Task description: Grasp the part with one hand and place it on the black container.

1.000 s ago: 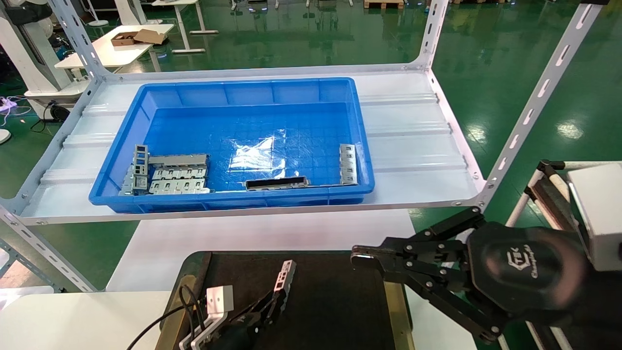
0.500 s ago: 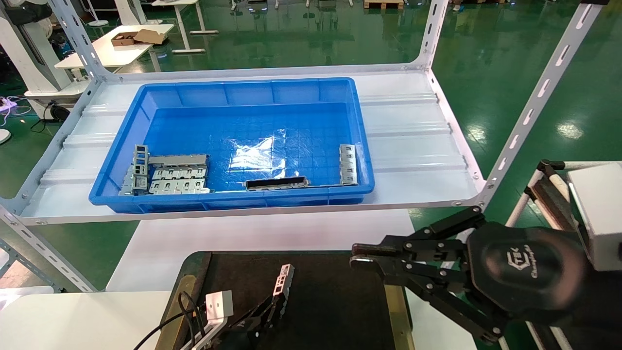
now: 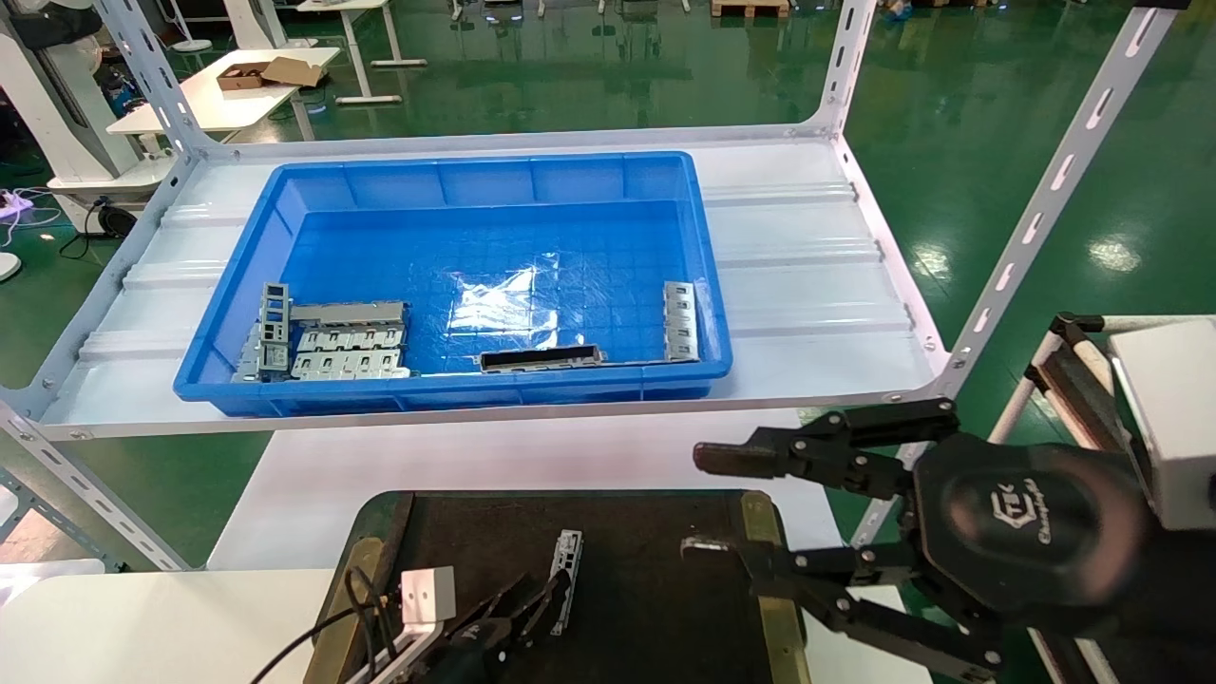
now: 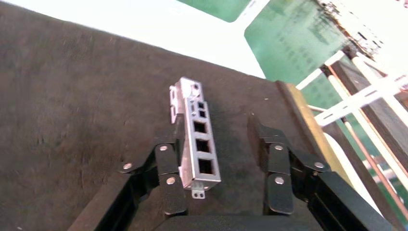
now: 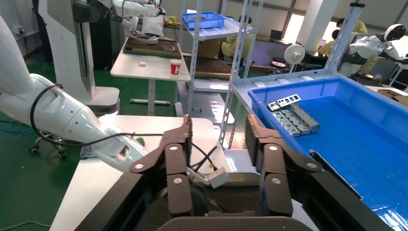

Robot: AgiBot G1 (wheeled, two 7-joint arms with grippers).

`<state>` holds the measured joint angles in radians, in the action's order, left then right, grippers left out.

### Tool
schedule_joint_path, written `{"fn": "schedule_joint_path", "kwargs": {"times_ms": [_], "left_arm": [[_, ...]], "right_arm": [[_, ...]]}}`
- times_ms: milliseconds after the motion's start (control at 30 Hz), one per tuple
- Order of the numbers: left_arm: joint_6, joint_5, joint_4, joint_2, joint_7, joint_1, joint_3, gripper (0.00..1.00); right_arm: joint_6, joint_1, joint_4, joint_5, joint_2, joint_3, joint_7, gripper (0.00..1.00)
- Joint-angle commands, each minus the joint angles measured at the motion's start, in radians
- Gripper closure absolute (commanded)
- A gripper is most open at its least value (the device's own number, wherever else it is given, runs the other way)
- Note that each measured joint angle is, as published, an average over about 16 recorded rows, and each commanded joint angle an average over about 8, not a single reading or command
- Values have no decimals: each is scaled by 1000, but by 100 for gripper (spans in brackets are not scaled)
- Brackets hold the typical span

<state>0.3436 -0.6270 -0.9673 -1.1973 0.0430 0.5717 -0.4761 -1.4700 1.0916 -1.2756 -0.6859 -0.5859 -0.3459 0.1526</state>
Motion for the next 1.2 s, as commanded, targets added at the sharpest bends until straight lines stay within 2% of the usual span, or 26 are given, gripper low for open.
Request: {"fn": "schedule_joint_path", "kwargs": {"times_ms": [33, 467, 867, 1200], "left_arm": [[18, -3, -24, 20, 5, -8, 2, 0], [306, -43, -171, 269, 24, -25, -25, 0], [601, -62, -192, 416, 54, 40, -37, 0], [789, -43, -222, 522, 52, 97, -23, 0]], "right_arm": [[0, 0, 0, 0, 0, 0, 0, 0], [0, 0, 0, 0, 0, 0, 0, 0], [0, 0, 0, 0, 0, -1, 0, 0], [0, 0, 0, 0, 0, -1, 0, 0]]}}
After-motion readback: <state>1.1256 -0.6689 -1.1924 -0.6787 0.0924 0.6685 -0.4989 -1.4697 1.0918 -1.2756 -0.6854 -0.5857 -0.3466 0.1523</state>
